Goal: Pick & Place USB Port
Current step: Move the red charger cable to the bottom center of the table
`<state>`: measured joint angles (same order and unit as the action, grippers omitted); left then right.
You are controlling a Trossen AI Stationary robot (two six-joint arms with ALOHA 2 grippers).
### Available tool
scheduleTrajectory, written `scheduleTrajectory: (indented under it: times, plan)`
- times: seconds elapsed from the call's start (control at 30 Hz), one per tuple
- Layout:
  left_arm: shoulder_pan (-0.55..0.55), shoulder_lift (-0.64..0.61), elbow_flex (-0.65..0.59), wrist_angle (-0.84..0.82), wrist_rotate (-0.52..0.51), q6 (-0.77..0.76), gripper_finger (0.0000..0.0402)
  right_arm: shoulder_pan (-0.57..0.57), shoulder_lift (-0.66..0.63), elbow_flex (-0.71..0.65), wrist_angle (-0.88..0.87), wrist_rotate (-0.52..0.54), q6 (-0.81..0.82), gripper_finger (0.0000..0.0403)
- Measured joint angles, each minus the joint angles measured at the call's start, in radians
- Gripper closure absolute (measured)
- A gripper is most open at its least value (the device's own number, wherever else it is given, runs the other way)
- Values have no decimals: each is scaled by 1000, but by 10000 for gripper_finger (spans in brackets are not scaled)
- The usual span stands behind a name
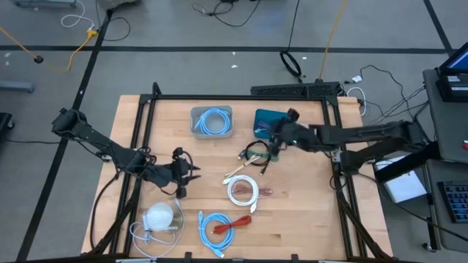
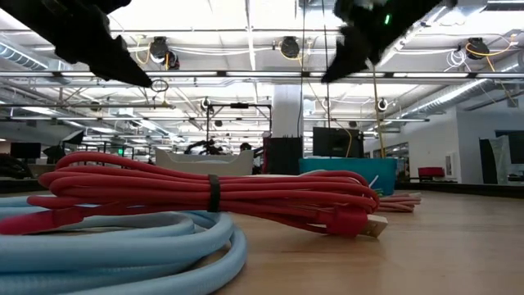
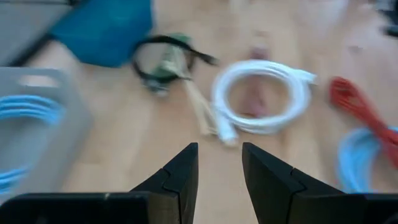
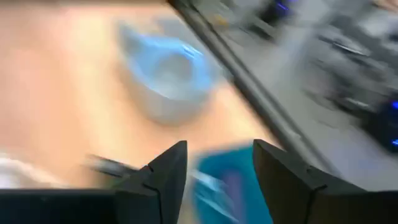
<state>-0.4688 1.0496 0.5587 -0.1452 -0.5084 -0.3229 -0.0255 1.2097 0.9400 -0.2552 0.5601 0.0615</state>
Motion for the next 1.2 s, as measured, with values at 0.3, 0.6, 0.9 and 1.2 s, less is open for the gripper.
scheduleTrajectory:
  times: [0.3, 0.6, 0.9, 1.2]
  plan:
    - [-22, 53, 0, 56, 492, -91, 273, 398, 30, 2, 52, 17, 233, 230]
    - [-85, 212, 37, 35, 469, -88, 273, 598, 279, -1, 57, 63, 464, 231]
    - [-41, 240, 126, -16, 364, 25, 273, 601, 359, -1, 194, 94, 422, 231]
    - [-36, 222, 260, -144, 177, 204, 273, 565, 396, 1, 390, -40, 353, 231]
